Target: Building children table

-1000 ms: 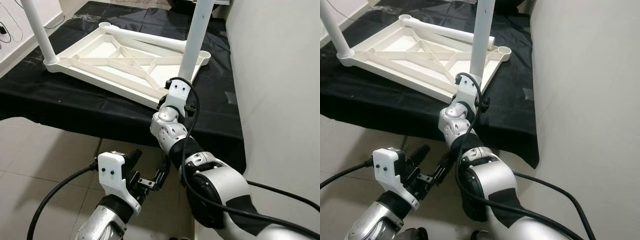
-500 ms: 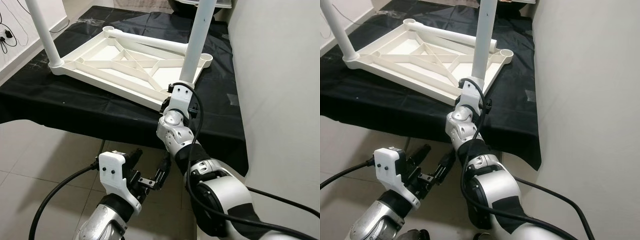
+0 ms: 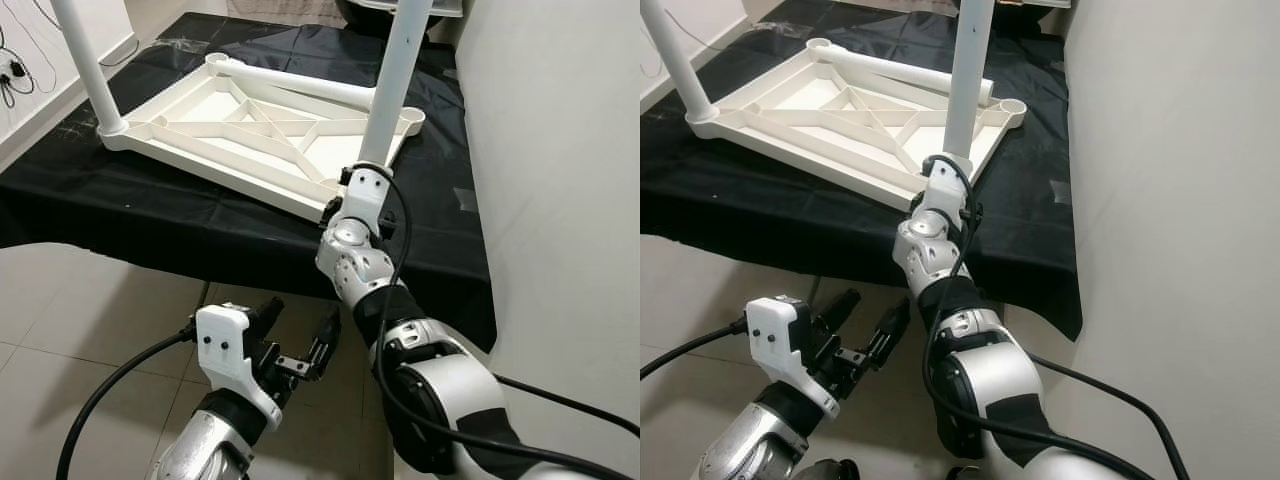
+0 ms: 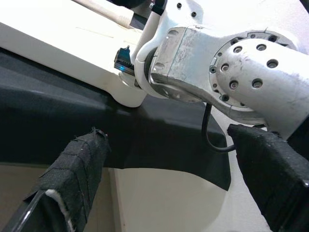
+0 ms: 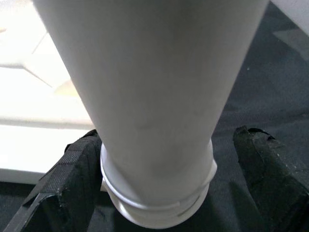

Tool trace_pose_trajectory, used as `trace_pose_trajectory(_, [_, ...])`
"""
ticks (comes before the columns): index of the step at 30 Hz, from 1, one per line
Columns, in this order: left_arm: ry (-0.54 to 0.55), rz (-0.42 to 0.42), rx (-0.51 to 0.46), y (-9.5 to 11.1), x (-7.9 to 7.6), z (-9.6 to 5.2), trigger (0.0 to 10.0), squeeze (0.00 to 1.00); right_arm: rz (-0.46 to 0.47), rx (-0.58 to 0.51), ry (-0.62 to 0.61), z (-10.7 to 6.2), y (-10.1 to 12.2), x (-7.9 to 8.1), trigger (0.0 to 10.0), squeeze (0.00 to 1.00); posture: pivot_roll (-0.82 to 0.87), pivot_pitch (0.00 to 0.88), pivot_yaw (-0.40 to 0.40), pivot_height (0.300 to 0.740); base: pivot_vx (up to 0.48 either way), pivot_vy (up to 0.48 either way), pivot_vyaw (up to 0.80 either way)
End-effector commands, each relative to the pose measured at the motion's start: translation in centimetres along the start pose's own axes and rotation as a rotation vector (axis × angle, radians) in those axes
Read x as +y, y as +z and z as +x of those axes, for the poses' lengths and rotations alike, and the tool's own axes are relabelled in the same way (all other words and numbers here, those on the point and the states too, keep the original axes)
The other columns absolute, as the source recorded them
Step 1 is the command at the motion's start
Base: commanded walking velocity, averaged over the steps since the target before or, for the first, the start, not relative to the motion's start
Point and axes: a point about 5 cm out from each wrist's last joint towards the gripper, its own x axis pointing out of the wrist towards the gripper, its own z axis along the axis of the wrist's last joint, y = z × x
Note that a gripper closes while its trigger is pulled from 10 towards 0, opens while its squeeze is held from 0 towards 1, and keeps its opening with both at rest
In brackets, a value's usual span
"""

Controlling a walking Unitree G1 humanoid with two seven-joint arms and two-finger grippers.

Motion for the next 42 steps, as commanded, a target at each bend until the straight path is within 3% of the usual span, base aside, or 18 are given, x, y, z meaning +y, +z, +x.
trace_pose_trajectory(1, [0.007, 0.007, 0.017, -0.4, 0.1, -0.2, 10.0, 0.00, 0.012, 0.118, 0.058, -1.6, -3.1, 1.7, 10.0, 0.00, 0.07, 0.144, -0.066, 0.740, 0.000, 0.000, 0.00])
trace_pose_trajectory(11, [0.002, 0.005, 0.006, -0.1, 0.1, -0.1, 10.0, 0.00, 0.024, 0.102, 0.151, -2.2, -2.1, 2.1, 10.0, 0.00, 0.07, 0.144, -0.068, 0.740, 0.000, 0.000, 0.00])
trace_pose_trajectory(26, [0.003, 0.007, 0.003, 0.0, 0.2, -0.1, 10.0, 0.00, -0.006, 0.175, 0.296, -2.5, -3.1, 1.3, 10.0, 0.00, 0.07, 0.143, -0.066, 0.740, 0.000, 0.000, 0.00])
trace_pose_trajectory(38, [0.007, 0.009, 0.006, -0.1, 0.4, -0.1, 10.0, 0.00, -0.044, 0.183, 0.383, -2.7, -3.1, -0.7, 10.0, 0.00, 0.06, 0.143, -0.063, 0.740, 0.000, 0.000, 0.00])
trace_pose_trajectory(42, [0.008, 0.011, 0.009, -0.1, 0.6, -0.2, 10.0, 0.00, -0.066, 0.172, 0.468, -2.9, -3.1, -2.3, 10.0, 0.00, 0.05, 0.141, -0.056, 0.740, 0.000, 0.000, 0.00])
